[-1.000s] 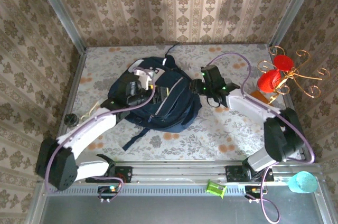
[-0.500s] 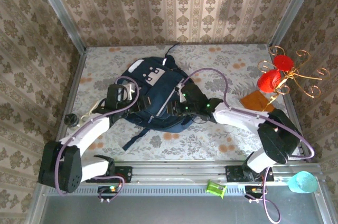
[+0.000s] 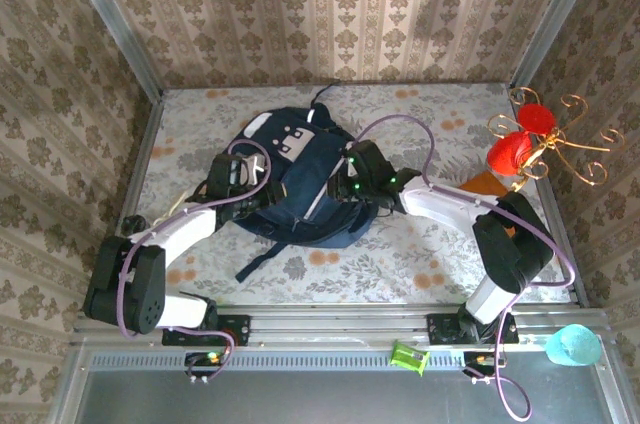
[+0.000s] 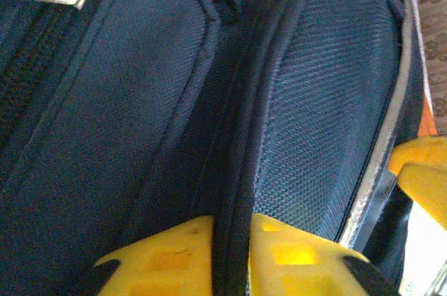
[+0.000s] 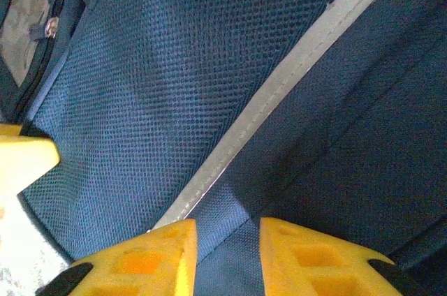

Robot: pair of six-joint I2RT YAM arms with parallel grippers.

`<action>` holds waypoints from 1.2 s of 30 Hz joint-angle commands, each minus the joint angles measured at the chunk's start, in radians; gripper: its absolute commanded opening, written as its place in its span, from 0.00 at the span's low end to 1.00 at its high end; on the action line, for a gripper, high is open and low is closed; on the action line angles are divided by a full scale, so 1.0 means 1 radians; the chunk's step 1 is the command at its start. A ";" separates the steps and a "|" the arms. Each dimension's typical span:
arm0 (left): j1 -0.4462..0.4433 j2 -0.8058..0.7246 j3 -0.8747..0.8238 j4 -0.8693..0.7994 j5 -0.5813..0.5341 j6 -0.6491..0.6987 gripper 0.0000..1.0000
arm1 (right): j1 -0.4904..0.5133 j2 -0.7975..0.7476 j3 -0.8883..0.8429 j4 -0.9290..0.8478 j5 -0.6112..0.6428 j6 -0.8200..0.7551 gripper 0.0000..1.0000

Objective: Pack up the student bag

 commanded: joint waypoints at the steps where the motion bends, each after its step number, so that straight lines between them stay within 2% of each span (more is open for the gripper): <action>1: -0.027 -0.013 -0.021 0.093 0.041 -0.053 0.11 | 0.019 -0.062 0.008 -0.111 0.089 -0.052 0.36; 7: -0.037 -0.025 -0.050 0.124 0.026 -0.079 0.00 | 0.194 -0.184 -0.125 -0.069 0.221 0.073 0.50; 12: -0.040 -0.024 -0.041 0.136 0.058 -0.094 0.00 | 0.362 -0.122 -0.152 0.052 0.300 0.139 0.50; 15: -0.040 -0.033 -0.031 0.118 0.065 -0.090 0.00 | 0.405 -0.049 -0.131 0.129 0.296 0.151 0.46; 21: -0.039 -0.045 -0.021 0.106 0.072 -0.088 0.00 | 0.417 0.065 -0.096 0.196 0.333 0.206 0.38; 31: -0.039 -0.061 -0.017 0.093 0.072 -0.075 0.00 | 0.415 0.129 -0.080 0.210 0.466 0.281 0.36; 36: -0.040 -0.065 -0.027 0.096 0.072 -0.074 0.00 | 0.399 0.175 -0.048 0.238 0.466 0.300 0.35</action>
